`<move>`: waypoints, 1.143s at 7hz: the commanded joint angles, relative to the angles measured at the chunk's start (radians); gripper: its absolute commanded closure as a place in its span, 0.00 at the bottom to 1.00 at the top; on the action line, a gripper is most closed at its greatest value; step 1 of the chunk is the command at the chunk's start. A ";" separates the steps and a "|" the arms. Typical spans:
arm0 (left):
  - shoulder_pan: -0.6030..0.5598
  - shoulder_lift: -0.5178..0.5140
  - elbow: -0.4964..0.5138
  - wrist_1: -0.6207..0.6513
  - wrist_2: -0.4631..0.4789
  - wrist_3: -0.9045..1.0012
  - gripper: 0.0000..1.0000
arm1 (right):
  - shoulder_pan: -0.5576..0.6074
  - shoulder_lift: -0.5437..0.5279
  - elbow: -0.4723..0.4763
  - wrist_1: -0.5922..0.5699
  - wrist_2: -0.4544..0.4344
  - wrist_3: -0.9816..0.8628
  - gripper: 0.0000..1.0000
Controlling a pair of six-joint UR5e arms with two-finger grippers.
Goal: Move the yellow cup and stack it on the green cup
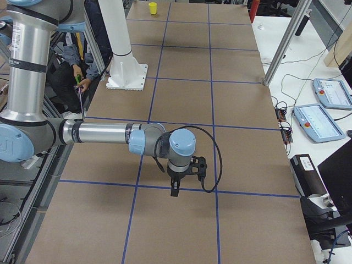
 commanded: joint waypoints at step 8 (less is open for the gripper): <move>0.191 0.070 -0.121 -0.153 0.575 -1.005 0.00 | 0.000 -0.011 0.000 0.035 0.008 0.000 0.00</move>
